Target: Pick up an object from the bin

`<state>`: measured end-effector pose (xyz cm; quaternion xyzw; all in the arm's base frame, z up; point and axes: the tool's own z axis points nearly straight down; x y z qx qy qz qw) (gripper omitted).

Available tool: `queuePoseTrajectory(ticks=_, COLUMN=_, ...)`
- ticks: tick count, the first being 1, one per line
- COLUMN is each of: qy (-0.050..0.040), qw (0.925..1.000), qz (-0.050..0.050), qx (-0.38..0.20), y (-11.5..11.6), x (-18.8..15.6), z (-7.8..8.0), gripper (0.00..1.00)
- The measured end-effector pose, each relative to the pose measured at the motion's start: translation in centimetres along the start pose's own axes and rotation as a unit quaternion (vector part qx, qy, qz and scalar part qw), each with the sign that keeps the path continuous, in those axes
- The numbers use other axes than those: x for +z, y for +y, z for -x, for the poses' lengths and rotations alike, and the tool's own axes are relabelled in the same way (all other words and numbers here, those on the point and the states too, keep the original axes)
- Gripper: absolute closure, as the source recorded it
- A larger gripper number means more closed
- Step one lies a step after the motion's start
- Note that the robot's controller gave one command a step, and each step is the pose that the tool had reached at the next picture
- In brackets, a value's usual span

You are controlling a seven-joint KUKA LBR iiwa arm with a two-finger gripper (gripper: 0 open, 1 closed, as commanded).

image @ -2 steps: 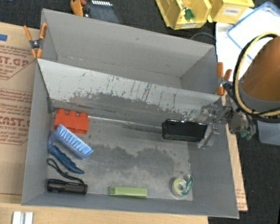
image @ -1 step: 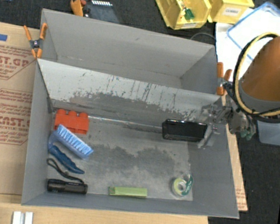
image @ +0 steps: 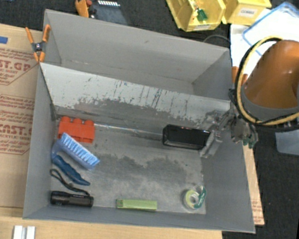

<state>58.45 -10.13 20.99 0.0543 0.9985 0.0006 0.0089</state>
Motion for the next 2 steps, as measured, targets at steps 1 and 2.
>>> queuePoseTrajectory(ticks=1, qy=0.0001, qw=0.9998, qz=0.000, qx=0.022, y=2.5, x=2.7, z=-1.5, gripper=1.00)
queuePoseTrajectory(ticks=2, qy=-0.0016, qw=0.9992, qz=0.000, qx=0.041, y=2.1, x=2.6, z=-4.8, gripper=1.00)
